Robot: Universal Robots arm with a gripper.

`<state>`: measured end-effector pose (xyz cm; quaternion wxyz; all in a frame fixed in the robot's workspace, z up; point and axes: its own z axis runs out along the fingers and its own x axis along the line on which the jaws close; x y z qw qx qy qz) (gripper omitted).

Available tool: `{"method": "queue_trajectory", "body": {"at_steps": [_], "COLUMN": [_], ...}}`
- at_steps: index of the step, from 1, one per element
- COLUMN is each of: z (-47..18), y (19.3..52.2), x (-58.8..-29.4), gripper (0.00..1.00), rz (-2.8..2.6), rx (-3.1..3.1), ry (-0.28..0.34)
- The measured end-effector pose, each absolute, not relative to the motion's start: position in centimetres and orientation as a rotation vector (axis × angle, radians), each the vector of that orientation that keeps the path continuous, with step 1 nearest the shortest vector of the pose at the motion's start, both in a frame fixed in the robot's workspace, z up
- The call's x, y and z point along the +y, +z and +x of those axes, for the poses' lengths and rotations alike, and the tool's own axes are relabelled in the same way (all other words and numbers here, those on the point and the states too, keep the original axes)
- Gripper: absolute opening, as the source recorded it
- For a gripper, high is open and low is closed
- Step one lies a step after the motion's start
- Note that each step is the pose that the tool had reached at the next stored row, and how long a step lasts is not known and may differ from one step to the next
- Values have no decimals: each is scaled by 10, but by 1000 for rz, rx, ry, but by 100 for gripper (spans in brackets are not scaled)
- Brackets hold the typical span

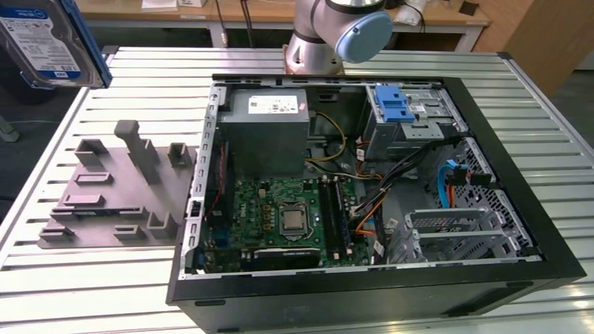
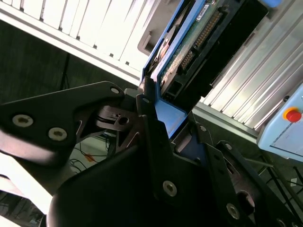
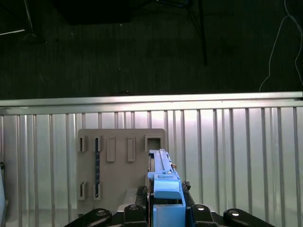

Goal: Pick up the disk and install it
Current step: 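Pick up the disk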

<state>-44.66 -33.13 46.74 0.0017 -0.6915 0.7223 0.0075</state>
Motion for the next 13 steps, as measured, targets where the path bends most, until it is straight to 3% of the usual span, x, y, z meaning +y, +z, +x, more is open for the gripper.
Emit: {"method": "queue_trajectory", "body": {"at_steps": [13], "z": [-447], "y": [480], "x": [-331], "gripper": [36], "rz": [-2170], "rx": [2267], "ry": [24]}}
